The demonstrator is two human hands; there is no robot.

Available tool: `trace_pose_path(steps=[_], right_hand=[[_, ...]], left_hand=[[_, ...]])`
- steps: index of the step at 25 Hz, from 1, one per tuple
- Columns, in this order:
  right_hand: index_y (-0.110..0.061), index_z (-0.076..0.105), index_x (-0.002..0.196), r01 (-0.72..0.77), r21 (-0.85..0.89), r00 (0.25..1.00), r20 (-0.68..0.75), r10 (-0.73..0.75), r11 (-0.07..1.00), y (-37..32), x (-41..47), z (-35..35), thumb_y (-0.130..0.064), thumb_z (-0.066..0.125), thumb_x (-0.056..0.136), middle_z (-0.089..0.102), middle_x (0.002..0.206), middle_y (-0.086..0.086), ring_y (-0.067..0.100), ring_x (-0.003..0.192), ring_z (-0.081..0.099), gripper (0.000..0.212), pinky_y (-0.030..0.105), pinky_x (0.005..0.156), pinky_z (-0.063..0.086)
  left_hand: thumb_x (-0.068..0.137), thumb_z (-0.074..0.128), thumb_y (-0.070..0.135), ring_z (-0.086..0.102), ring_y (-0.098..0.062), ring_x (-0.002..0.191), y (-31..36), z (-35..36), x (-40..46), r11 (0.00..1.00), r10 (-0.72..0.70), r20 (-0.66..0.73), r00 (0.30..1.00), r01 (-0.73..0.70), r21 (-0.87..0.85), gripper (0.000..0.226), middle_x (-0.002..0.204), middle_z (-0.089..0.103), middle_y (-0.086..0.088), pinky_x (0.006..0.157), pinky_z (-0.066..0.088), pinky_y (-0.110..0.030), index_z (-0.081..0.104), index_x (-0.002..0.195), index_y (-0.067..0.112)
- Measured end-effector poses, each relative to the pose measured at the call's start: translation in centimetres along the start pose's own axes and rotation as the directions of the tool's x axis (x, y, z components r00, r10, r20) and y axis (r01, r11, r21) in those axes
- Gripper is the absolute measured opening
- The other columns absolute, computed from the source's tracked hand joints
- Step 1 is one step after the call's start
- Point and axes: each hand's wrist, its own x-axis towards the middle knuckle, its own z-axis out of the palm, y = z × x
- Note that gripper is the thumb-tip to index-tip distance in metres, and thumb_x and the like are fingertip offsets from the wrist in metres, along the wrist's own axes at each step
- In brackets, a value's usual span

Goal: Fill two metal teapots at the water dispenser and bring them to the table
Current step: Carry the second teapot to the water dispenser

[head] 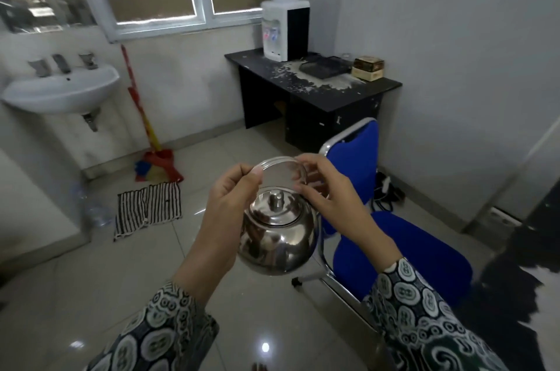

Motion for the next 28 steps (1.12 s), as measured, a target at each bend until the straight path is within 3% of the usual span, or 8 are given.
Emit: trace_pose_path(steps=[4, 7, 10, 13, 17, 22, 24, 28], right_hand=[[-0.043, 0.034, 0.119, -0.023, 0.063, 0.998, -0.059, 0.027, 0.998, 4.2, 7.7, 0.6, -0.01, 0.06, 0.086, 0.054, 0.107, -0.007, 0.009, 0.094, 0.061, 0.053, 0.021, 0.077, 0.053], [-0.051, 0.036, 0.106, -0.026, 0.078, 0.997, -0.072, 0.031, 0.997, 7.0, 12.0, 1.3, -0.016, 0.06, 0.087, 0.052, 0.112, -0.017, 0.011, 0.103, 0.06, 0.046, 0.033, 0.084, 0.054], [-0.039, 0.048, 0.104, -0.044, -0.018, 0.998, -0.034, 0.043, 0.999, 9.4, 16.6, 3.0, -0.033, 0.053, 0.087, 0.045, 0.126, -0.014, 0.007, 0.12, 0.048, 0.019, 0.039, 0.097, 0.048], [-0.036, 0.052, 0.108, -0.104, -0.084, 0.993, 0.045, 0.108, 0.991, 10.7, 21.7, 4.9, -0.039, 0.052, 0.087, 0.031, 0.143, -0.006, 0.009, 0.132, 0.032, 0.021, 0.033, 0.104, 0.036], [-0.032, 0.05, 0.113, -0.148, -0.08, 0.983, 0.098, 0.156, 0.986, 12.8, 30.1, 8.1, -0.029, 0.055, 0.089, 0.026, 0.146, -0.004, 0.007, 0.132, 0.027, 0.024, 0.027, 0.103, 0.029], [-0.024, 0.053, 0.112, -0.193, -0.013, 0.98, 0.041, 0.194, 0.981, 16.9, 42.8, 12.0, -0.027, 0.058, 0.088, 0.033, 0.138, -0.002, 0.011, 0.134, 0.03, 0.024, 0.037, 0.108, 0.035], [-0.022, 0.055, 0.109, -0.218, 0.028, 0.976, -0.016, 0.219, 0.975, 18.2, 47.5, 13.3, -0.025, 0.059, 0.087, 0.036, 0.134, -0.002, 0.008, 0.13, 0.033, 0.022, 0.029, 0.105, 0.037], [-0.019, 0.058, 0.099, -0.239, 0.035, 0.96, -0.145, 0.242, 0.97, 21.5, 57.2, 15.0, -0.018, 0.063, 0.084, 0.043, 0.128, 0.003, -0.003, 0.119, 0.038, 0.016, -0.002, 0.09, 0.029]], left_hand=[[0.092, 0.048, 0.018, 0.038, -0.001, 0.044, -1.9, -2.4, 9.0, 0.999, -0.029, -0.023, 0.999, 0.028, -0.035, 0.029, 0.045, 0.041, 0.011, 0.049, 0.039, -0.01, 0.047, 0.063, 0.013], [0.091, 0.048, 0.017, 0.041, -0.001, 0.041, -3.0, -3.5, 14.8, 0.997, -0.057, -0.02, 0.998, 0.056, -0.057, 0.034, 0.043, 0.043, 0.01, 0.047, 0.04, -0.009, 0.044, 0.058, 0.015], [0.093, 0.046, 0.015, 0.042, 0.0, 0.039, -4.2, -5.3, 20.8, 0.994, -0.073, -0.03, 0.997, 0.071, -0.08, 0.035, 0.04, 0.045, 0.01, 0.047, 0.04, -0.009, 0.043, 0.057, 0.015], [0.093, 0.048, 0.018, 0.041, 0.001, 0.042, -5.0, -7.9, 26.1, 0.995, -0.074, -0.046, 0.996, 0.071, -0.067, 0.035, 0.042, 0.044, 0.013, 0.049, 0.039, -0.007, 0.043, 0.058, 0.018], [0.093, 0.047, 0.02, 0.039, 0.001, 0.041, -6.1, -12.1, 34.1, 0.999, -0.029, -0.025, 0.999, 0.028, -0.045, 0.033, 0.041, 0.042, 0.013, 0.048, 0.037, -0.007, 0.043, 0.06, 0.013], [0.092, 0.047, 0.017, 0.041, 0.001, 0.04, -7.2, -17.1, 45.8, 0.996, 0.008, 0.058, 0.998, -0.002, -0.093, 0.029, 0.041, 0.043, 0.012, 0.046, 0.038, -0.008, 0.043, 0.064, 0.01], [0.091, 0.048, 0.014, 0.043, 0.001, 0.039, -7.7, -18.6, 50.4, 0.993, 0.004, 0.069, 0.998, 0.004, -0.114, 0.03, 0.04, 0.044, 0.013, 0.045, 0.037, -0.007, 0.042, 0.061, 0.012], [0.088, 0.05, 0.012, 0.046, 0.002, 0.039, -8.9, -21.0, 60.5, 0.996, 0.003, 0.074, 0.997, 0.004, -0.094, 0.028, 0.04, 0.048, 0.012, 0.045, 0.037, -0.006, 0.044, 0.061, 0.011]])
